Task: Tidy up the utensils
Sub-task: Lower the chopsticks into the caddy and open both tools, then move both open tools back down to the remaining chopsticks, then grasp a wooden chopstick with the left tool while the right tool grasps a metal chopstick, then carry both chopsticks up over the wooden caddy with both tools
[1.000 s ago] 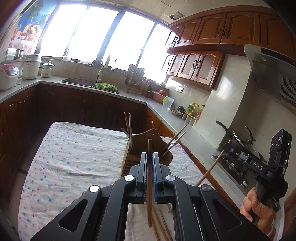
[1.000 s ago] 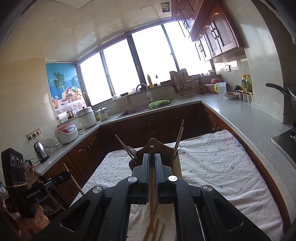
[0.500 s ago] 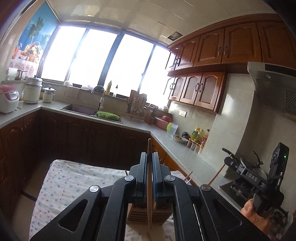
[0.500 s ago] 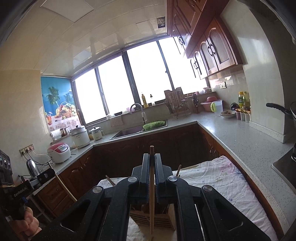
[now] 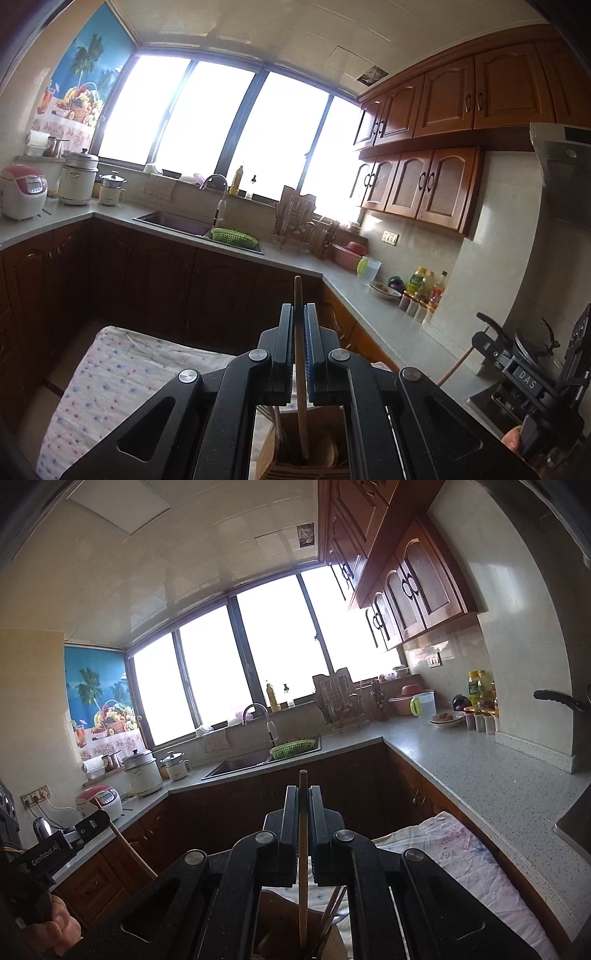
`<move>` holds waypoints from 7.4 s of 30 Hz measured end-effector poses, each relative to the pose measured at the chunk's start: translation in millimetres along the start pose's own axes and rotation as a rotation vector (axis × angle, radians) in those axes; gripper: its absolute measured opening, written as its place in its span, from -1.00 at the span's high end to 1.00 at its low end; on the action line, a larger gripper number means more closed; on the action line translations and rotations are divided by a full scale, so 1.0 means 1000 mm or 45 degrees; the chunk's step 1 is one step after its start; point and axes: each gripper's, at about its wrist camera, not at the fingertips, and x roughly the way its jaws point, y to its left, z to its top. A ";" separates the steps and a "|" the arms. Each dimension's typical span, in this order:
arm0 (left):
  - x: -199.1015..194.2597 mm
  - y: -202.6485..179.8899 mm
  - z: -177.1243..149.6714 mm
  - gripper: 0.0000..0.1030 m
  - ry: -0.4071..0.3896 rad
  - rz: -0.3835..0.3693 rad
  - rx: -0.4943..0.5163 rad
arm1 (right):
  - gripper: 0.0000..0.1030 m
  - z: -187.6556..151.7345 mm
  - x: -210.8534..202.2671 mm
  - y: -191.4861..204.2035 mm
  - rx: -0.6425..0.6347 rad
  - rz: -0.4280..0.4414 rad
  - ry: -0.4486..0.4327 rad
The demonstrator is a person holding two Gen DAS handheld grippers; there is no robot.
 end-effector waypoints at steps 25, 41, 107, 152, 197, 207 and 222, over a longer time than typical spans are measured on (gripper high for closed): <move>0.061 0.015 -0.029 0.93 0.194 0.042 -0.002 | 0.89 -0.066 0.034 -0.012 -0.025 -0.053 0.202; -0.010 0.030 -0.034 -0.55 0.134 0.030 -0.064 | -1.00 -0.040 -0.021 -0.017 0.062 0.040 0.035; -0.042 -0.006 -0.143 -0.14 0.812 0.095 0.035 | 0.38 -0.231 -0.021 -0.038 -0.055 -0.015 0.892; 0.012 -0.040 -0.182 0.92 0.970 0.080 0.339 | 0.89 -0.245 -0.051 -0.046 -0.287 -0.183 0.936; -0.177 0.001 -0.045 0.93 0.358 -0.124 0.066 | 0.91 -0.088 -0.142 0.001 -0.085 0.114 0.363; -0.160 -0.002 -0.026 0.93 0.294 -0.120 0.079 | 0.91 -0.080 -0.127 0.003 -0.085 0.124 0.351; -0.097 -0.021 0.034 0.93 0.059 -0.116 0.155 | 0.91 -0.018 -0.070 0.012 -0.071 0.118 0.169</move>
